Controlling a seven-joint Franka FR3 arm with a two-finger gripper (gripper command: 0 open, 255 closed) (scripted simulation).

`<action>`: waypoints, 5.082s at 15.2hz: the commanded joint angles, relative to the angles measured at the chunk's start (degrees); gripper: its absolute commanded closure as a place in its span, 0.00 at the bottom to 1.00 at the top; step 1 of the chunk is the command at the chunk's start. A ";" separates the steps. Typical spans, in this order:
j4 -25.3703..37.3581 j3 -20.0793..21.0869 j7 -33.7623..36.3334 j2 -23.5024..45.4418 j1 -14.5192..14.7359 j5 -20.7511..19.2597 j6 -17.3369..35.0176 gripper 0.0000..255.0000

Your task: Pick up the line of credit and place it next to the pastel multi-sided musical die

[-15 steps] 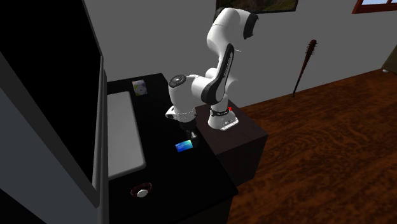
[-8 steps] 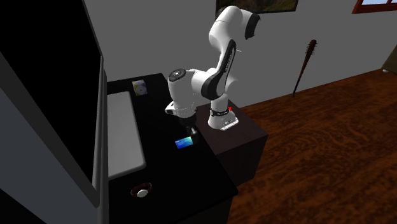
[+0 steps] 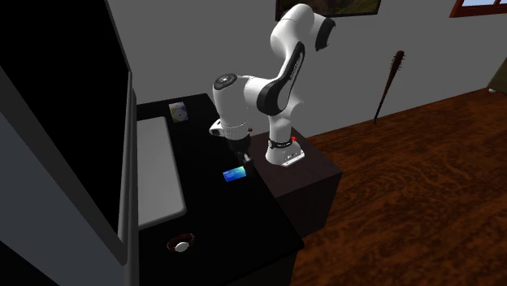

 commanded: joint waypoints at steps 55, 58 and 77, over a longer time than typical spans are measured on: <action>26.11 -44.39 -55.06 15.71 -23.21 -22.82 -13.06 1.00; 31.66 -46.53 -59.21 20.81 -24.68 -21.81 -13.50 1.00; 61.18 -50.92 -75.36 47.98 -35.74 -12.56 -17.01 1.00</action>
